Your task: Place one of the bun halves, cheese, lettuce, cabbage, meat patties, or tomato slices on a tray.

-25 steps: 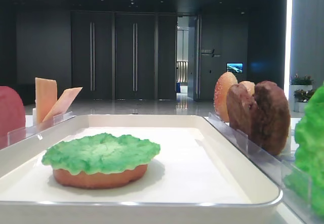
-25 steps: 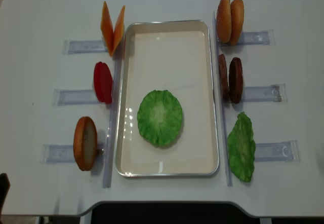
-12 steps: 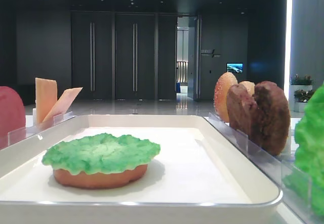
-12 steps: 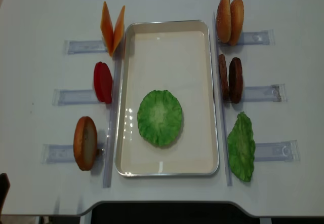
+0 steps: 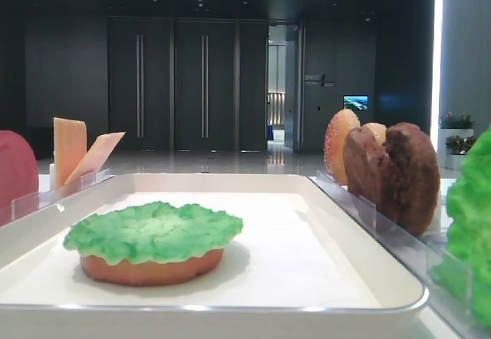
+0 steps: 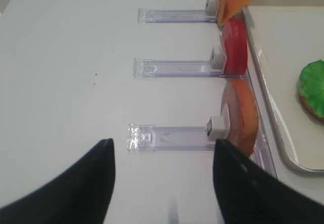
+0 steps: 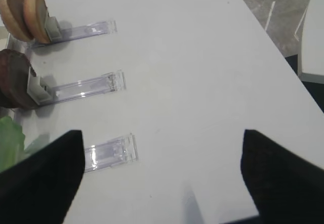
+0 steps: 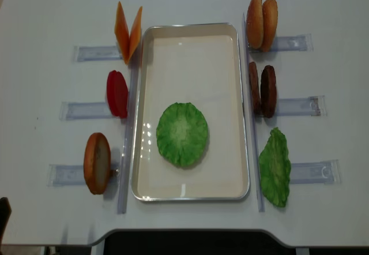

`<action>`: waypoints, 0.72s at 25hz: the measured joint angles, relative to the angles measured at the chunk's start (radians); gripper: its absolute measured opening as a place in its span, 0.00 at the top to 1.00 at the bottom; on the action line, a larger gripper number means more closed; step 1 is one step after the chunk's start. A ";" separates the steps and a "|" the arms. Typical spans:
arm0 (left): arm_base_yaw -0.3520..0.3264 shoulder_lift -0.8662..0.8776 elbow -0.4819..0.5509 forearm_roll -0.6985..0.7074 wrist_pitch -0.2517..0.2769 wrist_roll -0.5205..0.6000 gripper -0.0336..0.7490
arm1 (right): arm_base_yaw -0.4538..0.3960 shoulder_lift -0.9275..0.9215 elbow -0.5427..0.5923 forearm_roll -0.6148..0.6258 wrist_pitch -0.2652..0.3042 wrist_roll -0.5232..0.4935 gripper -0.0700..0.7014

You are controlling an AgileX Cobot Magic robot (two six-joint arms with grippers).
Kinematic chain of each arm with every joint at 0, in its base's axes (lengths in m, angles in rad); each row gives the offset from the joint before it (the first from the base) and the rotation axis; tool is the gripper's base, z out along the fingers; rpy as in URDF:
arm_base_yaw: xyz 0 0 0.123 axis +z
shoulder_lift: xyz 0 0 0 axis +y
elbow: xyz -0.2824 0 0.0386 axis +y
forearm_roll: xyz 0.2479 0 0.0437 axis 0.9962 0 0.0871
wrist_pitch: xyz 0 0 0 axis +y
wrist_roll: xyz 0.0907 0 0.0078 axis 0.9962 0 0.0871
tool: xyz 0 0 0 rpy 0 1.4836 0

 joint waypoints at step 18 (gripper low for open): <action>0.000 0.000 0.000 0.000 0.000 0.000 0.36 | 0.000 -0.004 0.005 0.000 -0.014 -0.006 0.14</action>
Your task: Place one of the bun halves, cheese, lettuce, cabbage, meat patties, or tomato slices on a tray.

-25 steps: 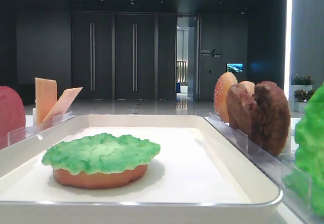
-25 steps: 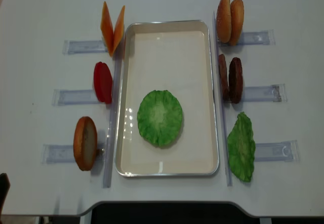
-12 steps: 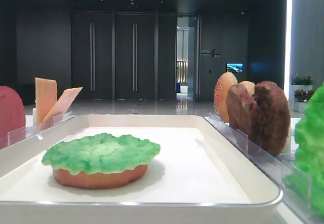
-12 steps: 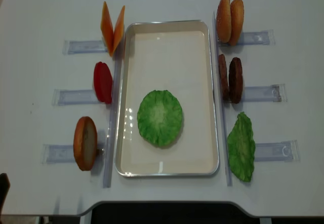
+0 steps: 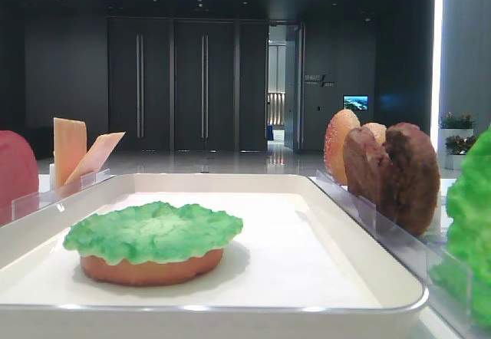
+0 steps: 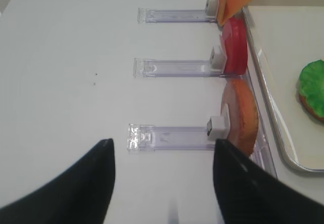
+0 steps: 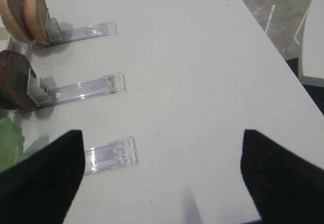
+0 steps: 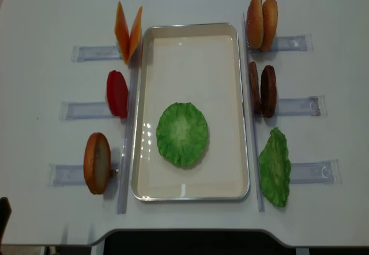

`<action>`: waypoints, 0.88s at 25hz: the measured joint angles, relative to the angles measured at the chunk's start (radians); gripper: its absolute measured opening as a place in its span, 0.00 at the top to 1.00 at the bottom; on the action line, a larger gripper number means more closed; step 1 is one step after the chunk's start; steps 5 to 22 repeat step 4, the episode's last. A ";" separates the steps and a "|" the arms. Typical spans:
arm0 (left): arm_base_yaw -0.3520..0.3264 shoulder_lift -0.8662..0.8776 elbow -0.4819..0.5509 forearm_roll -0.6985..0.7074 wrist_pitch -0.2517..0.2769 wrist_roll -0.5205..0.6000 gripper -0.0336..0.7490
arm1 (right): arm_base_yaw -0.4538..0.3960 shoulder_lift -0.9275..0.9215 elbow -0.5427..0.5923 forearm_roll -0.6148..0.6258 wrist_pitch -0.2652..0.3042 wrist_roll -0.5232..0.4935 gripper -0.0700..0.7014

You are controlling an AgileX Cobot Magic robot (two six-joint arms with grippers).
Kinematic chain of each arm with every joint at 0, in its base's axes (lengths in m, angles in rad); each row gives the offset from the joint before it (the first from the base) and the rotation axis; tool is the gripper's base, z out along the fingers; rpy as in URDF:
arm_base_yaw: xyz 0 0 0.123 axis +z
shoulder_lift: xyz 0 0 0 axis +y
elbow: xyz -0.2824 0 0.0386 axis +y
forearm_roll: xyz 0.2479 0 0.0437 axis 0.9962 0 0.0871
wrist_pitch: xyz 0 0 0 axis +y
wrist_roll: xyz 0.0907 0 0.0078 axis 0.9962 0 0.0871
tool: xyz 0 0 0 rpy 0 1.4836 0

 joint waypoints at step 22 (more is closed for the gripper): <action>0.000 0.000 0.000 0.000 0.000 0.000 0.36 | 0.000 0.000 0.000 0.000 0.000 0.000 0.14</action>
